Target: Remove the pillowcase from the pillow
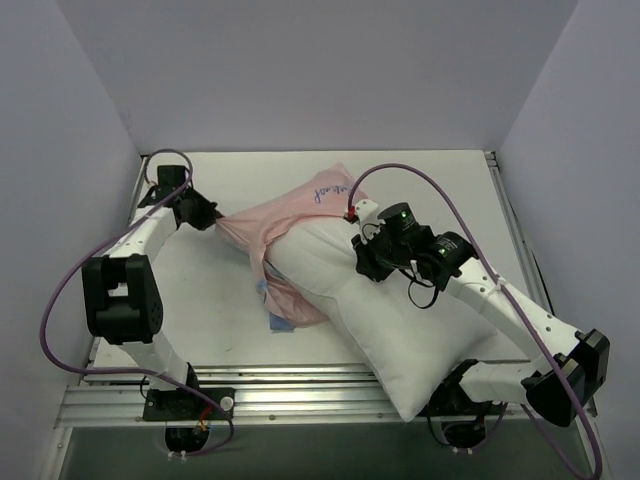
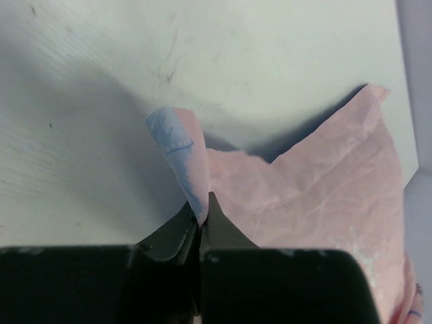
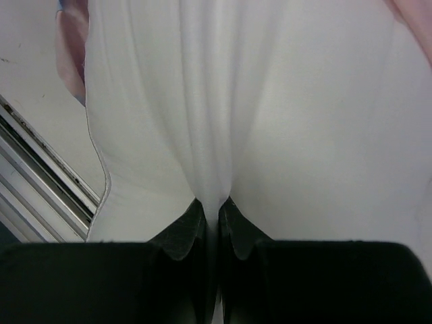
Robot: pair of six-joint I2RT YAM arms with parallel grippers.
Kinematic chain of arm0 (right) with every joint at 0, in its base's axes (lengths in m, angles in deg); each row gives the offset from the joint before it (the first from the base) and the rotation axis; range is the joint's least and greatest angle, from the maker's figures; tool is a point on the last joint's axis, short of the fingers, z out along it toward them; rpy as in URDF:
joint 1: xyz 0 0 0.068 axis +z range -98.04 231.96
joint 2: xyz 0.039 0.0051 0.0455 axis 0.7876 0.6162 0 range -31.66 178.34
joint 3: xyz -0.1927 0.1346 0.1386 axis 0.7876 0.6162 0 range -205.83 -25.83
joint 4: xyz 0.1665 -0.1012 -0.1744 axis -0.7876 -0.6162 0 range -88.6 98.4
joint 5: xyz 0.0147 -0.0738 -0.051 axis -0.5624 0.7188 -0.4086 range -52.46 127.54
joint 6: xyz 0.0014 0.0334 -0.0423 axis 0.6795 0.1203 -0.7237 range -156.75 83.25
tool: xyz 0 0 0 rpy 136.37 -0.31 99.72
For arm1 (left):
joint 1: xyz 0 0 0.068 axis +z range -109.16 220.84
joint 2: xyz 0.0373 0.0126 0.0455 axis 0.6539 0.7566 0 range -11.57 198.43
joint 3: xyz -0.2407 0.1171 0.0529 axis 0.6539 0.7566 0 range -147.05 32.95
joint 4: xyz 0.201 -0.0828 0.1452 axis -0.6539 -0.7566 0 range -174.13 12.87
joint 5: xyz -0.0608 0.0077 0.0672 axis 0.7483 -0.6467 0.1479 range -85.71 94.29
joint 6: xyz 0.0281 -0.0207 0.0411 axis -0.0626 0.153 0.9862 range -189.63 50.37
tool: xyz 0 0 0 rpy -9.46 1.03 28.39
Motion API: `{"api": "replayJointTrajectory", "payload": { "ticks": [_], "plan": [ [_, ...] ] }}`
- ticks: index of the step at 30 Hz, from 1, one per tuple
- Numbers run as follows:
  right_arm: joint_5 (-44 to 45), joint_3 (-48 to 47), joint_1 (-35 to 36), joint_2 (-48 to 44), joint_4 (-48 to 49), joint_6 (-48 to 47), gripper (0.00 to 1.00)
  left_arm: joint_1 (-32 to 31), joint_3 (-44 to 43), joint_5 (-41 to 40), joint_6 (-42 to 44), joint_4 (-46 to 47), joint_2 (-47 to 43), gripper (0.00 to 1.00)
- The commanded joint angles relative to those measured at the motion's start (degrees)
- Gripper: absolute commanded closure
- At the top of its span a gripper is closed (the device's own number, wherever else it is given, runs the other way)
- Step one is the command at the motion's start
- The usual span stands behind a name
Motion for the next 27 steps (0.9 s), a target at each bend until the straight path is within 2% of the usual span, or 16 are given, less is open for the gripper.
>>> {"api": "replayJointTrajectory", "payload": {
  "ticks": [1,6,10,14,19,27],
  "plan": [
    [7.5,0.7,-1.4,-2.6,-2.2,1.9,1.00,4.8,-7.9,-6.5,3.0,-1.4,0.6,0.98],
    [14.2,-0.8,-5.1,-6.7,-5.4,3.9,1.00,8.5,-16.2,-11.9,6.6,-4.2,1.8,0.98],
    [18.9,-4.4,-12.2,-10.6,-8.1,5.4,1.00,8.8,-24.8,-16.6,11.1,-5.0,2.5,0.98],
    [23.2,-7.9,-15.9,-12.4,-9.4,5.5,1.00,8.8,-31.2,-19.2,15.2,-4.9,3.2,0.98],
    [30.6,-10.1,-17.4,-16.5,-7.5,6.0,1.00,8.8,-39.6,-25.4,20.1,-5.8,4.4,0.98],
    [37.0,-10.2,-17.5,-21.7,-4.1,4.5,1.00,9.1,-50.3,-36.7,28.3,-7.1,7.5,0.98]
  ]
}}
